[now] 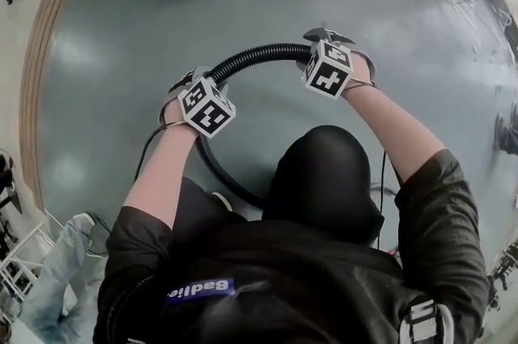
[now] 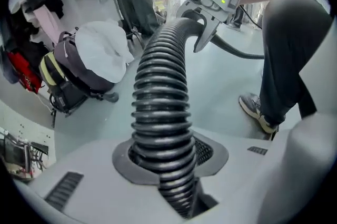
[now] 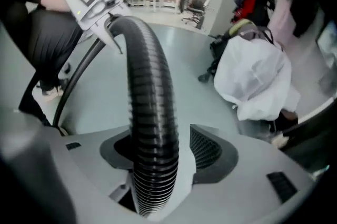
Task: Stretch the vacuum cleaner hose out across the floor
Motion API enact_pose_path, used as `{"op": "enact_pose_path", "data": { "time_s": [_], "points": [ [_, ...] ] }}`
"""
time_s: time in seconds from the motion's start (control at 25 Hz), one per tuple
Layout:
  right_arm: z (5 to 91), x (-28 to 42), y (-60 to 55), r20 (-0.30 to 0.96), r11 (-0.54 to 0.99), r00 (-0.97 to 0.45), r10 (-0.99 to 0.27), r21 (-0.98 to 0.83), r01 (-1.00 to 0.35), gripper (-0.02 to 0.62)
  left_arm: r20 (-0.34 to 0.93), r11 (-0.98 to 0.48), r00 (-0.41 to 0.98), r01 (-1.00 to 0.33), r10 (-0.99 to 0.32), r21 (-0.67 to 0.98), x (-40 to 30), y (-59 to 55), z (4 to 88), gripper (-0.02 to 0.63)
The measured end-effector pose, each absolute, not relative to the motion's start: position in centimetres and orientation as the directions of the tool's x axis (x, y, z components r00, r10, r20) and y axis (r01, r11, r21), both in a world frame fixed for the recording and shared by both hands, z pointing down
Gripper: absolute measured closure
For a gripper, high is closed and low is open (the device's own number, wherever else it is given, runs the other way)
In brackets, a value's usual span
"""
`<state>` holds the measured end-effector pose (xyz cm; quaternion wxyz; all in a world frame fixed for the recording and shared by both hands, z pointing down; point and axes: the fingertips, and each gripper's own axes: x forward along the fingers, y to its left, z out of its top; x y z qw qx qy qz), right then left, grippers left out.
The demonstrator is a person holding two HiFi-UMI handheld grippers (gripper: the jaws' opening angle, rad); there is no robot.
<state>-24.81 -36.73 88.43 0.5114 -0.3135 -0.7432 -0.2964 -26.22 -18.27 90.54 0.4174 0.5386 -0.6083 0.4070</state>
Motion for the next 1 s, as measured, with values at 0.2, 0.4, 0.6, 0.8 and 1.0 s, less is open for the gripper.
{"op": "enact_pose_path", "data": {
  "time_s": [0.2,0.4,0.6,0.8,1.0],
  "points": [
    [87.6,-28.5,-31.3,0.879,0.384,-0.375,0.293,0.251,0.889,0.316,0.985,-0.049,-0.051,-0.997,-0.163,-0.059,-28.7,-20.4,89.4,0.468],
    [85.8,-31.5,-24.8,0.837,0.282,-0.39,0.384,0.296,0.913,0.32,0.988,-0.182,-0.079,-0.978,-0.135,-0.103,-29.4,-21.0,86.2,0.463],
    [85.6,-35.6,-22.3,0.827,0.479,-0.374,0.42,0.148,0.865,0.482,0.92,-0.014,-0.144,-0.987,-0.363,-0.16,-34.5,-19.4,85.3,0.303],
    [86.4,-37.9,-23.8,0.849,0.651,-0.387,0.36,0.069,0.756,0.491,0.896,0.133,-0.165,-0.984,-0.412,-0.12,-36.9,-15.5,85.3,0.232],
    [84.7,-39.6,-26.5,0.853,0.774,-0.43,0.294,0.051,0.631,0.491,0.901,0.217,-0.084,-0.976,-0.426,0.011,-34.7,-12.3,89.0,0.224]
  ]
}}
